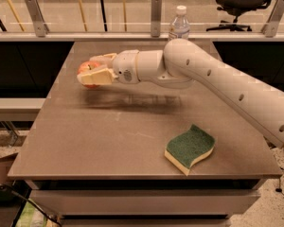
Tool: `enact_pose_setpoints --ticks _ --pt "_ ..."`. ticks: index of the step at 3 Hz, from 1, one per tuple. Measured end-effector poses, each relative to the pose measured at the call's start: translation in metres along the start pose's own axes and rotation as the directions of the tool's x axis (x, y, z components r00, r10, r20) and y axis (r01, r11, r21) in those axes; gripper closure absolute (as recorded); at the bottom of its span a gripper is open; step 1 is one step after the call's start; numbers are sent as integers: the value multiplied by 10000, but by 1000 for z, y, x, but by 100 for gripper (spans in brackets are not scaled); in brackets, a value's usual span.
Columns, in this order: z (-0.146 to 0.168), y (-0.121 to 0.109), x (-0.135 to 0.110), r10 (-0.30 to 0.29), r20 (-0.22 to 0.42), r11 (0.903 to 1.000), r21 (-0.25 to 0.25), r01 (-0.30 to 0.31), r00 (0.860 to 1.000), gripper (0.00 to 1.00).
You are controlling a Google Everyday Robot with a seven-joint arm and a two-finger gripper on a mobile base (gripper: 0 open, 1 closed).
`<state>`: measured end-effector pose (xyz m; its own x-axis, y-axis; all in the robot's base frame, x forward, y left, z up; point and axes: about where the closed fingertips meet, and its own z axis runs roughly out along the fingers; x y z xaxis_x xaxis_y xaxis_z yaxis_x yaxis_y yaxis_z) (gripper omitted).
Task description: Pick apple
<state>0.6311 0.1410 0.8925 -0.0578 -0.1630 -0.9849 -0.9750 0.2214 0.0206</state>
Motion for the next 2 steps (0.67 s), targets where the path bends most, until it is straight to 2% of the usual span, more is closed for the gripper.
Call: enact_pose_setpoints --ticks 1,2 --pt "-5 -6 -20 -95 168 9999 34 94 9998 100" --pt "-12 -9 -40 -231 -138 9993 275 235 9996 100"
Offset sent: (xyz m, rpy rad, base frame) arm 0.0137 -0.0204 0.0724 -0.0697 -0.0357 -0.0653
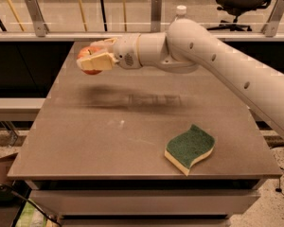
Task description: Pick apple
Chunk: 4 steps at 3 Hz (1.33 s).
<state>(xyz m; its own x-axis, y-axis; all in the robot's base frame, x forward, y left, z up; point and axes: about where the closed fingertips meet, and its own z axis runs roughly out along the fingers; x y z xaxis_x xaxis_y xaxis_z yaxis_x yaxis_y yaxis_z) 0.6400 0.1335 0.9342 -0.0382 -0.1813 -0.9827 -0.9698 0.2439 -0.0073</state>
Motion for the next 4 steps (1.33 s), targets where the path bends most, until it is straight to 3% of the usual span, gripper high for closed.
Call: enact_pose_setpoints --ticks 2,3,4 --pt "-16 -1 -33 -214 -396 9988 443 232 9990 100" --pt "-19 8 -58 -732 -465 9967 314 747 9962 100" --pt "-19 9 -58 -733 -465 9967 312 748 9962 100"
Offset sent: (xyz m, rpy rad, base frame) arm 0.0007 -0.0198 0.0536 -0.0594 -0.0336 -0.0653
